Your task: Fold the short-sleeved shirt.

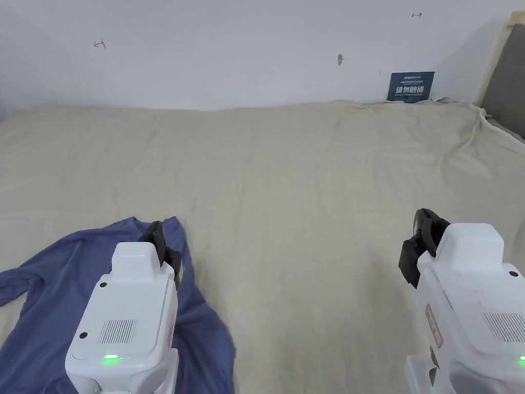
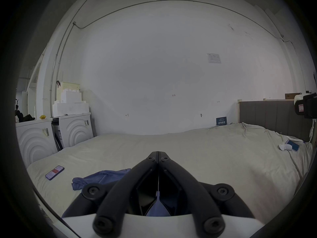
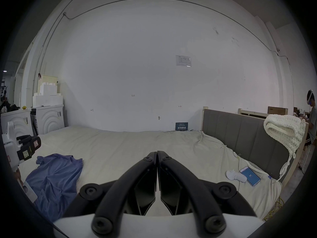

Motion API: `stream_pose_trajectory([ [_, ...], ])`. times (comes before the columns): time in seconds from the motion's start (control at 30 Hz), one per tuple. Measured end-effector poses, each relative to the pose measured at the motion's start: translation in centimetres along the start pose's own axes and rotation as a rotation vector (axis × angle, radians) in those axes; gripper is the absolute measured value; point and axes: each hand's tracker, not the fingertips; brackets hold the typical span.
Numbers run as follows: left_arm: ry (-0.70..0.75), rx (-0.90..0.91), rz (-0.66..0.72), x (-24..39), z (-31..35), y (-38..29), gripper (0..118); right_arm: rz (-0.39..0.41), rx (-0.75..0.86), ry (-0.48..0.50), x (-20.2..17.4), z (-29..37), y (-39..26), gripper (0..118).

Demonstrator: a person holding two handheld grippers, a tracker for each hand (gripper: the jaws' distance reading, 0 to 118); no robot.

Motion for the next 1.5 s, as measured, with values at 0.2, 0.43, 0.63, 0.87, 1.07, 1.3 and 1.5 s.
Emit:
stream_pose_trajectory([
  [0.2,0.056,0.012,-0.001,-3.0,0.8,0.3,0,0.005,0.011,0.068,-2.9,-0.9,0.6,1],
  [0.43,0.165,0.015,-0.016,-8.0,2.4,0.2,0,0.017,0.025,0.177,-7.7,-1.9,1.1,1],
  [0.63,0.263,-0.003,-0.018,-12.2,4.2,-0.2,0,0.025,0.032,0.273,-11.8,-2.2,1.3,1],
  [0.87,0.350,-0.030,-0.015,-16.0,6.1,-1.1,0,0.043,0.026,0.359,-15.4,-2.3,1.0,1],
  [1.07,0.393,-0.046,-0.009,-17.9,7.1,-1.8,0,0.053,0.015,0.402,-17.4,-2.3,0.6,1],
  [1.3,0.412,-0.058,-0.006,-18.7,7.1,-2.3,0,0.062,-0.001,0.424,-18.6,-2.8,0.3,1],
  [1.5,0.402,-0.087,0.003,-19.0,6.0,-2.6,1,0.070,-0.011,0.424,-18.7,-3.2,0.2,1],
])
